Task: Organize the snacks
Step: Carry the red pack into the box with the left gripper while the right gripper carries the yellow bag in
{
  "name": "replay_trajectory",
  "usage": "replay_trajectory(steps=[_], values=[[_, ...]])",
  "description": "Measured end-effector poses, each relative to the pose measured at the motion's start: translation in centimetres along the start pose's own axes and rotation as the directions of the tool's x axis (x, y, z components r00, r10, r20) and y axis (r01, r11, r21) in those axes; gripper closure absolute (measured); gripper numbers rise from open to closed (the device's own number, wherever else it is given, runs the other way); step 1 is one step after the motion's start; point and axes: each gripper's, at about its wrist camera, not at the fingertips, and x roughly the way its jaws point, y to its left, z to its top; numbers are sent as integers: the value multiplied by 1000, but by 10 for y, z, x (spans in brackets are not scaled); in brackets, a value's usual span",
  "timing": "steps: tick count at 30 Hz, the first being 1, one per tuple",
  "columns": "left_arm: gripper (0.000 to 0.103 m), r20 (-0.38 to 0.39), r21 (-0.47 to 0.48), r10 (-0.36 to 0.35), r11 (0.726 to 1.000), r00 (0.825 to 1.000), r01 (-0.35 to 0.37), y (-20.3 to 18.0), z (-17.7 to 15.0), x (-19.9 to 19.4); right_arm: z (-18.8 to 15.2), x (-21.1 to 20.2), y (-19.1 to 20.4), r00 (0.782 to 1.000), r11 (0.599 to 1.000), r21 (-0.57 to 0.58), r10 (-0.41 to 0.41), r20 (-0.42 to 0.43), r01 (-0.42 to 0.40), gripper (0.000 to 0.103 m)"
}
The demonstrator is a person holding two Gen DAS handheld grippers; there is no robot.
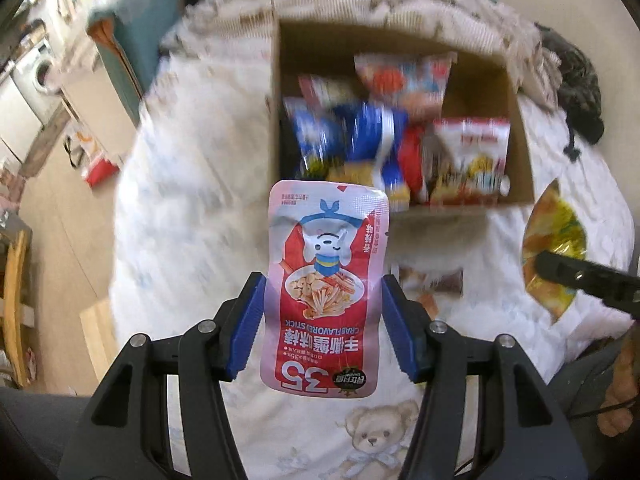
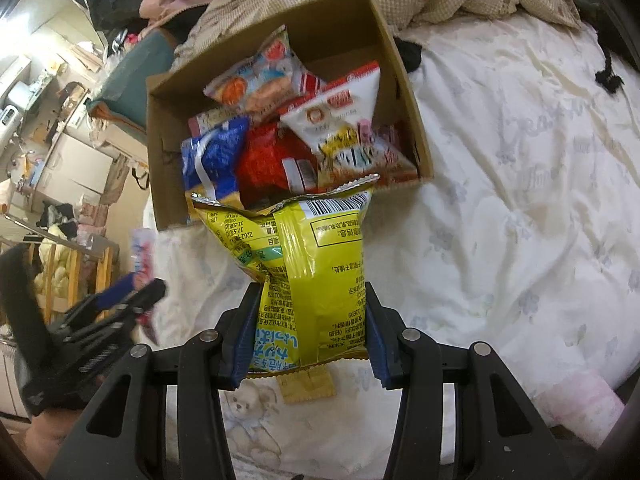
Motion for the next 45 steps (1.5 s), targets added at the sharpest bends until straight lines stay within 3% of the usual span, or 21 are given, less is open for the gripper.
replay_trajectory(steps=[8,16,31,45], values=[[49,151,-24,13,1000,989,-10,24,63,-32,37,-18,2,991,1000,-8,-2,137,3,54],[49,165,16,8,1000,986,-11,16,102,-14,76,-10,15,977,998,-56,9,212,3,54],[49,150,38,-24,999,988,18,-10,143,41,98,43,27,989,993,-113,4,150,13,54],[47,182,48,-24,999,983,16,-12,145,43,99,46,25,986,996,-83,56,159,-43,52]])
